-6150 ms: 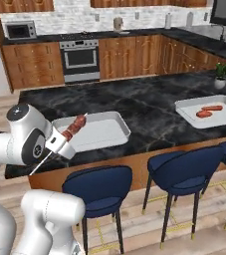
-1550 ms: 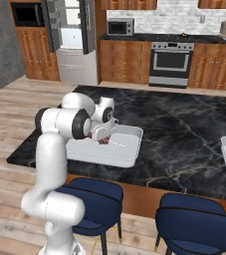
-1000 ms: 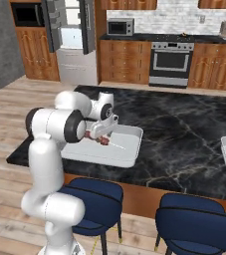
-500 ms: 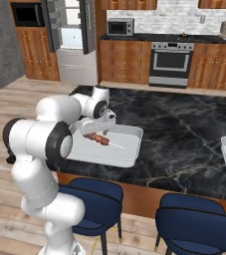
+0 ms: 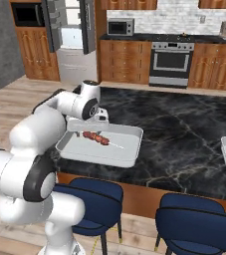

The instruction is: Place the cold items (sweet potato and carrot) from the fridge in one tupperware on the dining counter. Place the warm items (hot dog and kebab skewer) in the stove area in another tupperware.

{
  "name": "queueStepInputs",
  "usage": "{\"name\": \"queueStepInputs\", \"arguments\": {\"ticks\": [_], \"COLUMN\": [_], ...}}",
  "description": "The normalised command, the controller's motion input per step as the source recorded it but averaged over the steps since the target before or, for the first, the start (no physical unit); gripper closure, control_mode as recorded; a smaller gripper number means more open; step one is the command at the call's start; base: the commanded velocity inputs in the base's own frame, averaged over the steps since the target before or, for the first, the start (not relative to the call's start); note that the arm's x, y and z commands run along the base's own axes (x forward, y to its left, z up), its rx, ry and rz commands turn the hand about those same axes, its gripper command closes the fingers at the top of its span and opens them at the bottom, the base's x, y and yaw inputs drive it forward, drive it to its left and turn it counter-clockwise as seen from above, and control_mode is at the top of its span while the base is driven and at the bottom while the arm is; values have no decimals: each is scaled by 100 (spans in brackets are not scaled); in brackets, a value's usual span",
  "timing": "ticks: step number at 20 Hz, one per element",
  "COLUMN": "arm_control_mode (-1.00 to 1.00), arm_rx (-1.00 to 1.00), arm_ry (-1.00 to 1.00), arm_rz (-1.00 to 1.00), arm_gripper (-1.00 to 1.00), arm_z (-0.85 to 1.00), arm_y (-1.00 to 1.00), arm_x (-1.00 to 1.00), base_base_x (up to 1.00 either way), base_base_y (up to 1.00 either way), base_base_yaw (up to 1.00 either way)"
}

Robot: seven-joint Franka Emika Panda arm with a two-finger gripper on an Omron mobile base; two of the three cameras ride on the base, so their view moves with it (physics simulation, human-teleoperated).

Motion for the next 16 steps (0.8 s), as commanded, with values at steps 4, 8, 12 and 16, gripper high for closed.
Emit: {"name": "queueStepInputs", "arguments": {"ticks": [4, 8, 12, 16], "arm_control_mode": [-100, -100, -100, -100], "arm_rx": [1, 1, 0, -4], "arm_ry": [0, 0, 0, -4], "arm_rz": [-34, -33, -24, -13], "arm_gripper": [-100, -100, -100, -100], "arm_z": [42, 41, 30, 25], "arm_y": [5, 8, 19, 19], "arm_x": [-84, -85, -61, -42], "base_base_x": [0, 0, 0, 0], "base_base_y": [0, 0, 0, 0], "base_base_yaw": [0, 0, 0, 0]}}
